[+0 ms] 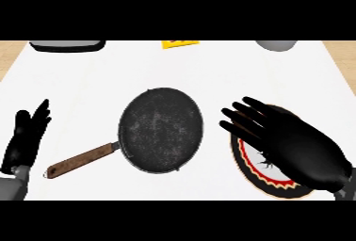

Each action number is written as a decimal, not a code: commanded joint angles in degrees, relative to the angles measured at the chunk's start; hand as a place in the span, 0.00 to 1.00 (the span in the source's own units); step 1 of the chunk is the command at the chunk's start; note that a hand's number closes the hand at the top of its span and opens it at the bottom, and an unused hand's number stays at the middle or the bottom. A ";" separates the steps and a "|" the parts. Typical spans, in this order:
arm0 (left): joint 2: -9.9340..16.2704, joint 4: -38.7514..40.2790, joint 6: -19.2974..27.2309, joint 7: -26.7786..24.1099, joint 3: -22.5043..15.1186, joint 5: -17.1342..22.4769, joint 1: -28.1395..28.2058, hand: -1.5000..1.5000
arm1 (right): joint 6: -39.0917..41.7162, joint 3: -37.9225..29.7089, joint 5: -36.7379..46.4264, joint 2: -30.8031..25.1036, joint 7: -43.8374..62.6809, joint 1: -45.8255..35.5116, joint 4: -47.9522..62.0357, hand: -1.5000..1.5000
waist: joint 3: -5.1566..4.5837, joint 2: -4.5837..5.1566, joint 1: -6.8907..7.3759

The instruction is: Pick the sweet potato from the plate and place it in the pan

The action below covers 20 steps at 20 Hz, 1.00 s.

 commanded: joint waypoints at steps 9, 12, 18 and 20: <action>-0.45 2.52 -3.21 -0.82 2.66 -0.95 -0.31 0.50 | 13.70 12.86 21.21 12.11 17.29 1.50 4.02 0.00 | 0.25 0.49 0.40; -1.59 2.72 -3.22 -0.57 3.88 -2.17 -1.73 0.50 | 12.02 10.85 24.08 9.37 13.53 5.03 2.95 0.00 | 0.26 0.47 0.12; -2.27 4.29 -5.29 -1.55 5.70 -3.43 -2.12 0.50 | 9.05 9.64 31.76 17.17 12.27 2.45 14.18 0.00 | 0.26 0.56 0.43; -1.54 2.25 -6.60 0.56 6.61 -2.86 -1.78 0.50 | 6.81 9.51 33.86 17.50 10.75 3.34 17.23 0.00 | 0.27 0.54 0.49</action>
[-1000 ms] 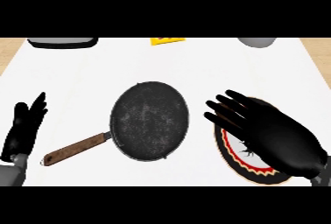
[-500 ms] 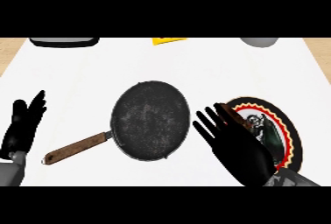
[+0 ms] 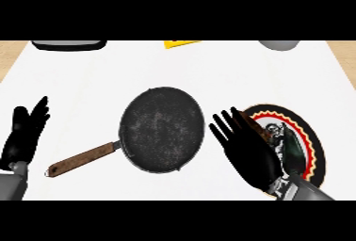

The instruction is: Pick the sweet potato from the plate and place it in the pan

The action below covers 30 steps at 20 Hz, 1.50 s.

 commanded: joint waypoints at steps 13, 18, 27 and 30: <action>-5.11 -4.06 -1.09 0.17 2.94 -5.64 3.98 0.50 | -2.49 -9.64 10.20 3.70 -11.18 4.51 5.74 0.00 | 0.01 -0.05 -0.07; -4.55 -3.94 -3.94 0.64 4.99 -6.20 3.46 0.50 | -5.79 -10.71 14.51 9.40 -13.31 3.39 13.54 0.00 | 0.01 -0.01 0.11; -6.67 -1.02 -4.41 -2.00 7.32 -8.53 2.29 0.50 | -9.89 -15.62 20.69 10.58 -14.60 4.93 20.25 0.00 | 0.01 0.00 -0.02; -6.31 -3.73 -6.79 0.02 7.92 -7.89 3.18 0.50 | -10.70 -15.87 23.11 11.41 -15.42 5.37 21.62 0.00 | 0.01 -0.03 -0.01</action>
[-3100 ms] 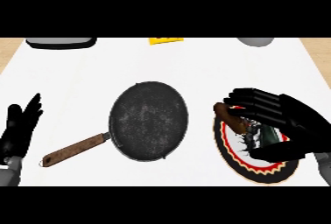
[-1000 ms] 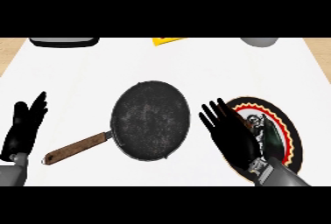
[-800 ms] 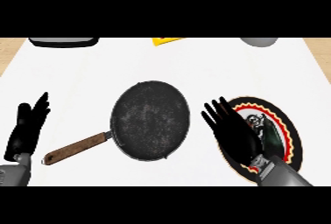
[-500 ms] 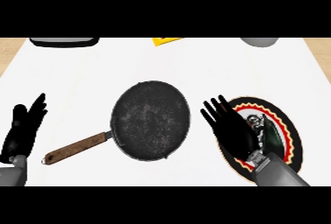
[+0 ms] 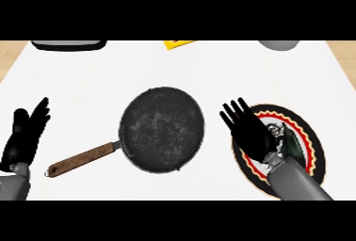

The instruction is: Pick the sweet potato from the plate and place it in the pan

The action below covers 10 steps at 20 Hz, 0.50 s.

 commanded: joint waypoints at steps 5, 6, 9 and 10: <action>-0.13 -6.19 -1.54 3.07 0.54 -0.58 2.59 0.50 | -6.23 -0.36 5.33 -1.02 -5.29 -3.41 3.36 1.00 | 0.05 -0.04 0.41; 0.75 -1.79 -1.82 1.45 2.60 -0.50 0.80 0.50 | -8.49 0.82 7.39 1.40 -2.79 -1.52 4.47 1.00 | 0.03 0.04 0.11; -1.91 -4.64 -0.60 1.80 0.84 -2.18 2.45 0.50 | -12.09 -2.56 7.67 1.88 -5.36 -4.90 8.79 1.00 | 0.03 0.06 0.29; -1.12 -1.04 -2.07 0.25 2.58 -1.86 0.50 0.50 | -6.59 -1.74 8.45 2.60 -5.59 -1.87 1.47 1.00 | 0.01 0.00 -0.12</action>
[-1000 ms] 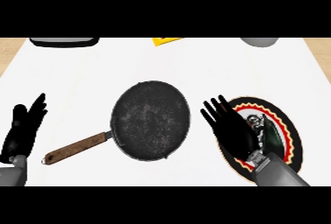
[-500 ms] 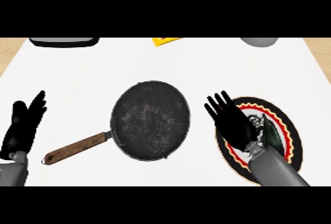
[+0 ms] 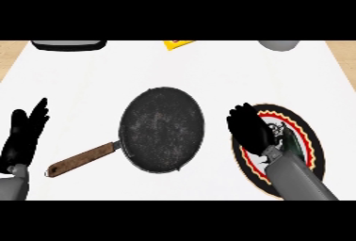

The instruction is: Pick the sweet potato from the plate and place it in the pan

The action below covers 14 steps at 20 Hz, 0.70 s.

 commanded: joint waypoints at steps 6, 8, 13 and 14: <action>0.70 1.01 -0.03 -0.74 2.95 -0.33 1.57 0.50 | 6.58 -7.57 -2.31 10.53 12.77 10.25 -5.86 1.00 | 0.12 -0.80 -2.85; 0.39 1.38 0.92 0.08 3.70 -0.16 2.78 0.50 | 7.03 -13.94 -7.52 15.53 19.33 16.19 -6.32 1.00 | 0.39 -1.46 -7.09; 0.16 1.56 2.56 0.27 5.33 0.15 4.12 0.50 | 3.32 -19.55 -16.64 19.77 33.38 27.82 -13.23 1.00 | 0.54 -2.22 -10.86; 0.21 2.02 2.64 0.53 5.68 0.30 4.32 0.50 | 1.96 -18.03 -18.34 19.82 35.79 29.37 -16.37 1.00 | 0.41 -2.26 -10.31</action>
